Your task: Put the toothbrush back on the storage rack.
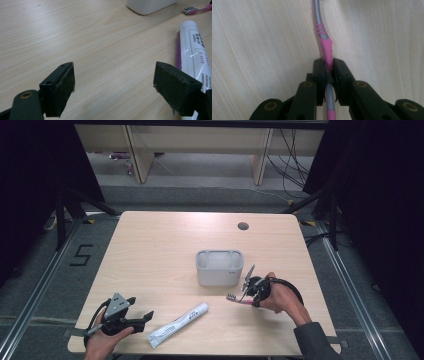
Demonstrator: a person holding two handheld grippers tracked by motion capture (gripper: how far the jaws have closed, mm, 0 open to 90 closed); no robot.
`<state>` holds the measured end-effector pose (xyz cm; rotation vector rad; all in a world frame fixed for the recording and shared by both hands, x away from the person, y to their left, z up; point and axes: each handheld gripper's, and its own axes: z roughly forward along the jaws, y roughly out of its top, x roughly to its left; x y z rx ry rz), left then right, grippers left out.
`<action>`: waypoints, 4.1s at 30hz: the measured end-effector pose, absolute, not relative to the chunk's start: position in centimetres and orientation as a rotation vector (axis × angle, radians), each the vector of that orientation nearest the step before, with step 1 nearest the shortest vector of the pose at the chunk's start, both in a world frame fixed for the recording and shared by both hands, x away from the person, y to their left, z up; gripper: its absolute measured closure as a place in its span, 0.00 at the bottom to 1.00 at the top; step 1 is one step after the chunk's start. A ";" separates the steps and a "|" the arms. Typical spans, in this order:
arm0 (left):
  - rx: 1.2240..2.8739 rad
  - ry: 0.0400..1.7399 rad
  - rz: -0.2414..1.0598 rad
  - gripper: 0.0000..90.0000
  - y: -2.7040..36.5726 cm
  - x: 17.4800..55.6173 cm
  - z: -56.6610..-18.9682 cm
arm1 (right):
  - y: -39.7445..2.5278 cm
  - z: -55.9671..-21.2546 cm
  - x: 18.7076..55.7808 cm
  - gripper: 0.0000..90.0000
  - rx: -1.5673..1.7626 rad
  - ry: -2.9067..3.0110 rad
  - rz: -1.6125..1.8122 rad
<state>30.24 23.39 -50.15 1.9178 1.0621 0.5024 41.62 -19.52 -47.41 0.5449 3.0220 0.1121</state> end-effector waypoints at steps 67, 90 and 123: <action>1.920 1.060 0.497 0.19 23.3 30.3 -50.2 | -20.3 -41.2 38.2 0.93 0.660 2.911 0.707; 1.919 1.064 0.501 0.19 23.4 30.3 -50.2 | -21.8 -39.2 38.7 0.93 0.733 2.677 1.134; 1.910 1.066 0.498 0.19 23.3 30.3 -50.2 | -22.2 -36.2 41.3 0.93 0.892 2.254 1.476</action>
